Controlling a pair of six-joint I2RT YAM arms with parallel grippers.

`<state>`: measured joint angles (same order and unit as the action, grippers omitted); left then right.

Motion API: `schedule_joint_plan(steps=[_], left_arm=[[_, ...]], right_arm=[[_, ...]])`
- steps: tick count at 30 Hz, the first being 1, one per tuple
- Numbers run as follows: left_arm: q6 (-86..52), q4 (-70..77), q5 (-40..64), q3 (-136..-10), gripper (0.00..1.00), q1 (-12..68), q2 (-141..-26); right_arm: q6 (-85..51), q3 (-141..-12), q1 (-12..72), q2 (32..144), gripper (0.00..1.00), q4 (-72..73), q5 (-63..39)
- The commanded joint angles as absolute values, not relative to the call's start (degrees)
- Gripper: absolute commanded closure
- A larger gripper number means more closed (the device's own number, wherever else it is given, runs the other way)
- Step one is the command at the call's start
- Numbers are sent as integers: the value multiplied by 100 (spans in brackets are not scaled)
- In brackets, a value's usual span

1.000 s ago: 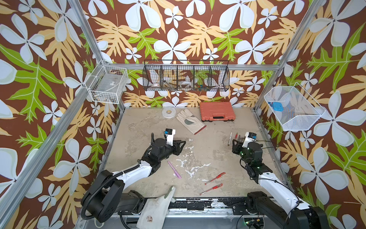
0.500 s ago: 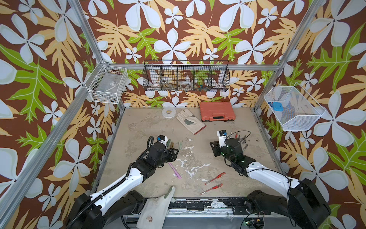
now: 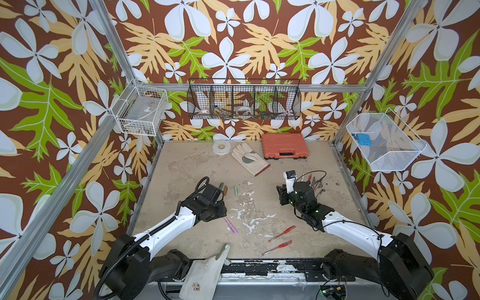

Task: Remove pen caps from pens
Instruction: Pick up the pen from the center of the table.

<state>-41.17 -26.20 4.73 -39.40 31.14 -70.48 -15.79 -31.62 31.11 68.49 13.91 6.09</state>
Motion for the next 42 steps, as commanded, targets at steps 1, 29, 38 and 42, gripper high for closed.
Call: schedule_joint_plan(steps=[1, 29, 38, 42], left_arm=[[-3990, -2793, 680, -4074, 48, 3094, -7262], [-3619, -2479, 681, -4041, 64, 3096, -8337], [-3492, -2498, 720, -4201, 72, 3094, -8596], [-3463, -2453, 748, -4225, 77, 3098, -8669]], right_arm=[[-1527, -3187, 3111, 6824, 67, 1415, 696], [-1047, -3357, 3111, 7286, 66, 1670, -1811], [-1029, -3349, 3115, 7235, 67, 1670, -1775], [-1023, -3342, 3112, 7224, 67, 1670, -1767]])
